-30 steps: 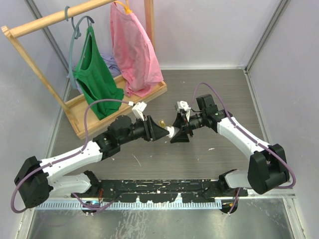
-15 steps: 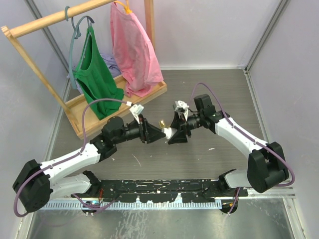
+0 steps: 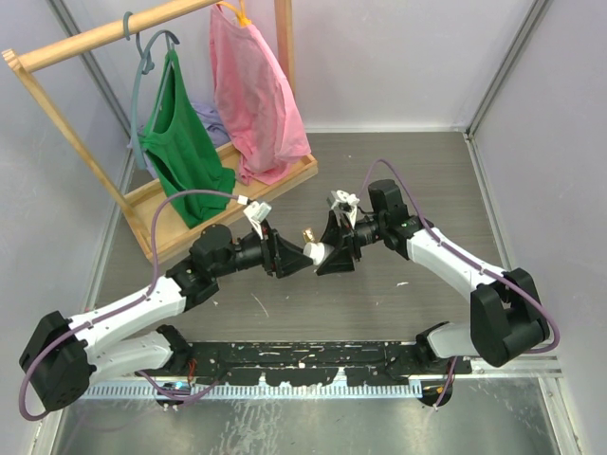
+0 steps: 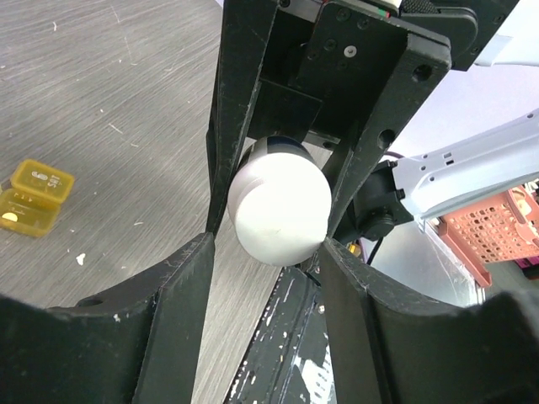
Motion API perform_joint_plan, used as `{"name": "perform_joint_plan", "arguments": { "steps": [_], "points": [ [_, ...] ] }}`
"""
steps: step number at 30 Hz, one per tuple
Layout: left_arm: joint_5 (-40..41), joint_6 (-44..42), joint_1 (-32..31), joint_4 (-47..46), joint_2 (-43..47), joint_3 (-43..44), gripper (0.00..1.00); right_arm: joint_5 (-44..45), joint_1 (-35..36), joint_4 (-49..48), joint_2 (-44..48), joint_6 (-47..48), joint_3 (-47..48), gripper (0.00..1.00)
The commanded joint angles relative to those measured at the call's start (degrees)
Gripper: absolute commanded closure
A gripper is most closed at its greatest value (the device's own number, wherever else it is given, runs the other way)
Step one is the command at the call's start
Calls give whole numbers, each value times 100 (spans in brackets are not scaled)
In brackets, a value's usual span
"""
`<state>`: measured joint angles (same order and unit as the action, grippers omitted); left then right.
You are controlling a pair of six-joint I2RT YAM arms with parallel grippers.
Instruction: Sort the pills into containers
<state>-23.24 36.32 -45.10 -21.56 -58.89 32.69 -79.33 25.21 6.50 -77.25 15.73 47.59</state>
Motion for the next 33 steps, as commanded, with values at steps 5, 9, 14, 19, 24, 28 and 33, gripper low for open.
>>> {"name": "perform_joint_plan", "arguments": {
  "steps": [5,9,14,19,24,28,33],
  "points": [
    [139,-230,10,588,135,257,41,-250,49,-327,33,-139,90,99],
    [420,-424,7,1028,381,169,35,-228,48,-330,61,-136,98,99],
    [258,-671,13,1083,840,-186,28,-129,48,-209,90,50,102,99],
    [419,-92,13,748,1509,-345,8,131,4,681,129,968,299,99],
    [1336,1109,12,428,1788,-403,2,408,-74,1402,179,1802,466,99],
    [1644,2137,7,-48,1446,-376,2,615,-97,1846,151,2299,593,99],
    [2083,2520,-96,736,1041,182,2,699,-153,1974,174,2475,615,99]
  ]
}}
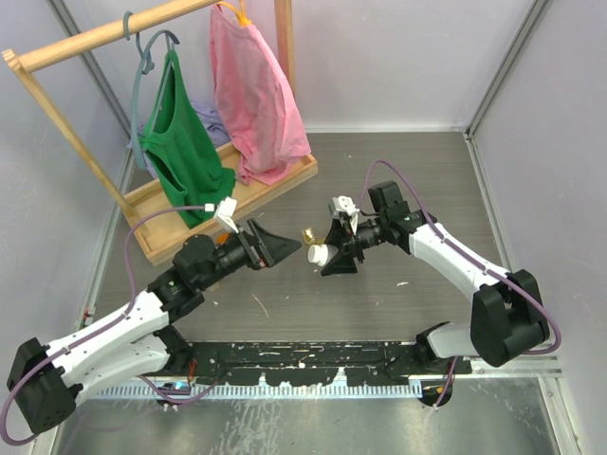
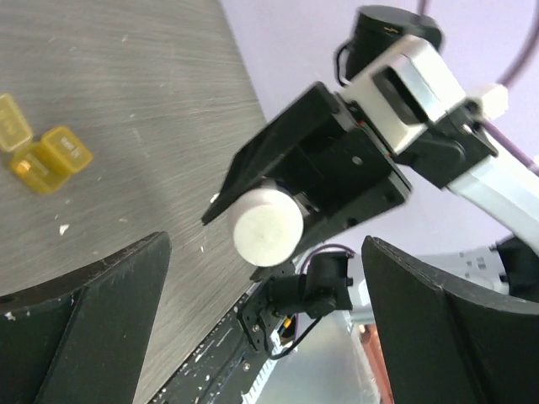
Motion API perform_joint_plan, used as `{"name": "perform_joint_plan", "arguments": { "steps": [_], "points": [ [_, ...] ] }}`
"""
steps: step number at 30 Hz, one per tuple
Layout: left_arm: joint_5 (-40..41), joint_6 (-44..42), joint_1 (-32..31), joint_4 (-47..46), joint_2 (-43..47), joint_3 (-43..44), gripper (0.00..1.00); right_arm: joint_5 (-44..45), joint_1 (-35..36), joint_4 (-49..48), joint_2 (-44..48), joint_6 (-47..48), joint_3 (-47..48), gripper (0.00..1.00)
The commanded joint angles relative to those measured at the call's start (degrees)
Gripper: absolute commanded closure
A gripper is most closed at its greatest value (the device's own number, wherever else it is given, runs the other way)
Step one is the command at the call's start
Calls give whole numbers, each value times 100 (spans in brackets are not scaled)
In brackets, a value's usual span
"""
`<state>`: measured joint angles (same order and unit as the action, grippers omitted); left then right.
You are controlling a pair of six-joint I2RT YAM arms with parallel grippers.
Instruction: Sort the pills into containers
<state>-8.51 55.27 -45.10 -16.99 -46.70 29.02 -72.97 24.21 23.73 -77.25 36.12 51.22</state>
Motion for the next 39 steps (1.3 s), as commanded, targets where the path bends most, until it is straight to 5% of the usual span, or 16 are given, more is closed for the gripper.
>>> {"name": "perform_joint_plan", "arguments": {
  "steps": [1,7,18,29,39],
  "points": [
    [917,558,-231,620,-202,713,1,76,-56,269,171,458,263,99],
    [3349,271,-1481,1825,-453,1499,0,148,-77,384,139,605,294,99],
    [3105,897,-1521,1936,-1408,1937,8,140,-78,452,112,655,310,99],
    [2737,1161,-1522,1607,-1647,1856,35,123,-81,472,114,658,329,99],
    [2553,1320,-1522,1496,-1604,1650,37,-229,-190,344,48,387,361,99]
  ]
}}
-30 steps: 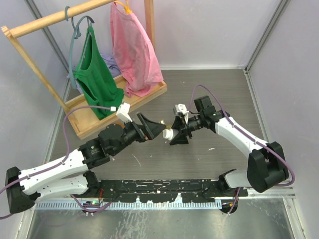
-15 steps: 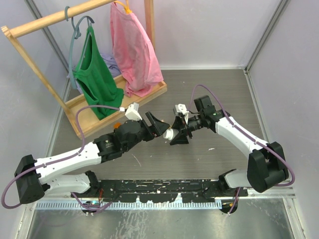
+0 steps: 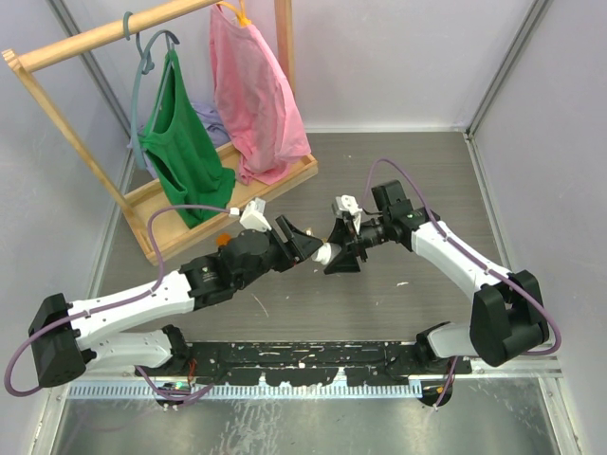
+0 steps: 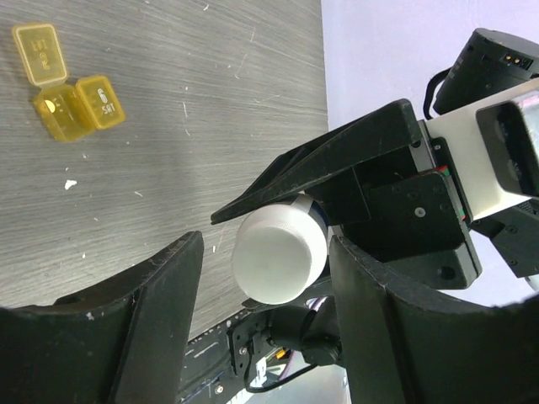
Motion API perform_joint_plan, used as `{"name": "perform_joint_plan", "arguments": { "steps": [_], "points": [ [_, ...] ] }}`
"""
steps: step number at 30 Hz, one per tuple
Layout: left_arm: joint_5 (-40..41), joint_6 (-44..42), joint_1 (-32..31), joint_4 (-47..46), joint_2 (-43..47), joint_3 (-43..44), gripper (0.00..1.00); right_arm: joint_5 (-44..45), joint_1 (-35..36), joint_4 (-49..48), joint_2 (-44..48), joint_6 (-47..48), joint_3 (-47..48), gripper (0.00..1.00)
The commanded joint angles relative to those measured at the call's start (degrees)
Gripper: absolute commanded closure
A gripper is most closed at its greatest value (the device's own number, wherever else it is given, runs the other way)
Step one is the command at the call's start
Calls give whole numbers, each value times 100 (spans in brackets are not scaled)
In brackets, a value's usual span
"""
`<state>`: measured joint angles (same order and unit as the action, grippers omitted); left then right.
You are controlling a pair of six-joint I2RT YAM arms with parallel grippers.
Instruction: Sort the pills into containers
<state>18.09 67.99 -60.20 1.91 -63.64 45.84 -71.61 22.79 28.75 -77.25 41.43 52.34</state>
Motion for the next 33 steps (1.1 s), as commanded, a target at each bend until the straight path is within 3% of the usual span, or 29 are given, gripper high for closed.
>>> {"name": "perform_joint_plan", "arguments": {
  "steps": [1,18,29,33],
  "points": [
    [-142,28,-11,-398,76,-11,38,-411,-62,-178,44,-190,245,99],
    [-452,-57,-9,-619,-102,47,46,-534,-115,-449,25,-513,167,99],
    [-692,-309,-14,-867,-115,-38,67,-724,-164,-886,-19,-1082,72,99],
    [-1240,-1023,4,-1705,-114,-244,70,-1057,-208,-1434,-56,-1770,-35,99]
  ]
}}
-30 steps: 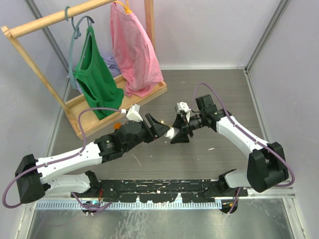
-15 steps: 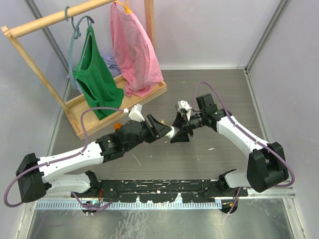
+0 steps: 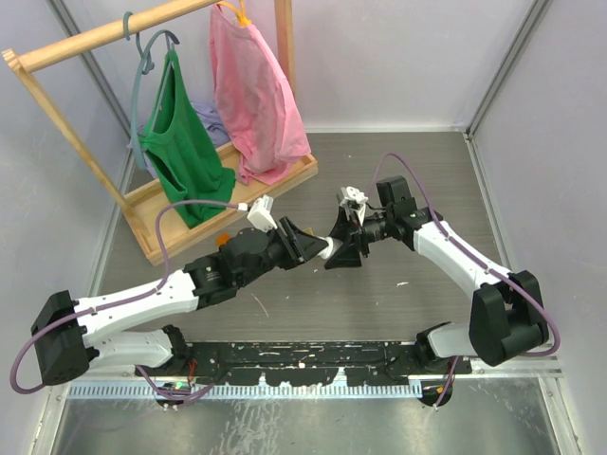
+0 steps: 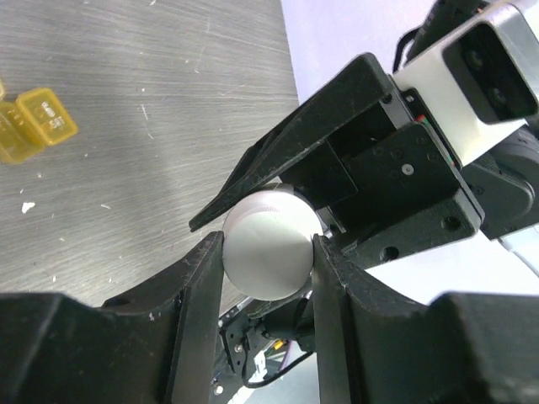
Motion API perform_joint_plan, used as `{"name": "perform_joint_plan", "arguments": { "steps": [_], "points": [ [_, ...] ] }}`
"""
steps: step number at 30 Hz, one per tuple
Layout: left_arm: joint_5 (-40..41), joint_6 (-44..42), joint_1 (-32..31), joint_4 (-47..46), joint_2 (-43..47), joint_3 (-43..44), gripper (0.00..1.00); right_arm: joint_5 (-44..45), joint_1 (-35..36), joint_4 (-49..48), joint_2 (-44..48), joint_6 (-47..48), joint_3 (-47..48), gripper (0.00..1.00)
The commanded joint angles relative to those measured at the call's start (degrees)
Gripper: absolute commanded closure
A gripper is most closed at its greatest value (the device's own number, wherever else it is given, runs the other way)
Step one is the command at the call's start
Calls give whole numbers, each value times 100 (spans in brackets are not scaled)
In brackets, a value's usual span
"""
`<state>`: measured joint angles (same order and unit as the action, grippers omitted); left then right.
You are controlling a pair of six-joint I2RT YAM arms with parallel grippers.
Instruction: Sort the pills into containers
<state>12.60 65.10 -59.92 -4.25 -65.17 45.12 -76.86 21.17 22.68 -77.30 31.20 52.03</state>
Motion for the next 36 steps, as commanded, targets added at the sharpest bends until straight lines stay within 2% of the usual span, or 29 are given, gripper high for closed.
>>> {"name": "perform_joint_plan", "arguments": {
  "steps": [1,5,8,10,14,16,17,20,21,24,27,32,34,36],
  "points": [
    [-912,-1021,-24,-1357,35,-258,71,-647,-51,-1026,-61,-992,-40,99],
    [-1915,-2285,48,-2315,-56,-590,73,-1011,-58,-1719,-90,-1788,-116,99],
    [-2885,-3029,229,-2711,-186,-718,72,-1112,-53,-1762,-103,-1913,-97,99],
    [-3419,-3284,377,-3023,-250,-834,72,-1143,-54,-1757,-89,-1942,-95,99],
    [-3682,-3274,808,-3290,-325,-877,68,-1156,-59,-1766,-50,-1927,-112,99],
    [-3528,-3214,916,-3395,-260,-935,56,-1143,-52,-1767,-40,-1913,-121,99],
    [-3363,-3182,932,-3418,-196,-980,41,-1132,-57,-1759,-34,-1903,-127,99],
    [-2819,-3181,931,-3362,147,-1177,6,-1099,-52,-1758,-7,-1862,-146,99],
    [-2670,-3207,936,-3336,311,-1259,0,-1084,-58,-1758,1,-1849,-156,99],
    [-2329,-3261,938,-3173,814,-1505,2,-1039,-52,-1758,25,-1805,-179,99],
    [-1976,-3112,935,-2615,1444,-1637,2,-980,-57,-1745,53,-1725,-200,99],
    [-988,-1902,947,-1505,2369,-1653,2,-646,-62,-1644,164,-1406,-254,99],
    [-778,-1376,946,-1596,2567,-1725,2,-408,-69,-1458,247,-1094,-269,99],
    [-471,-838,947,-1588,2635,-1759,2,-218,-69,-866,235,-368,-133,99]
  ]
}}
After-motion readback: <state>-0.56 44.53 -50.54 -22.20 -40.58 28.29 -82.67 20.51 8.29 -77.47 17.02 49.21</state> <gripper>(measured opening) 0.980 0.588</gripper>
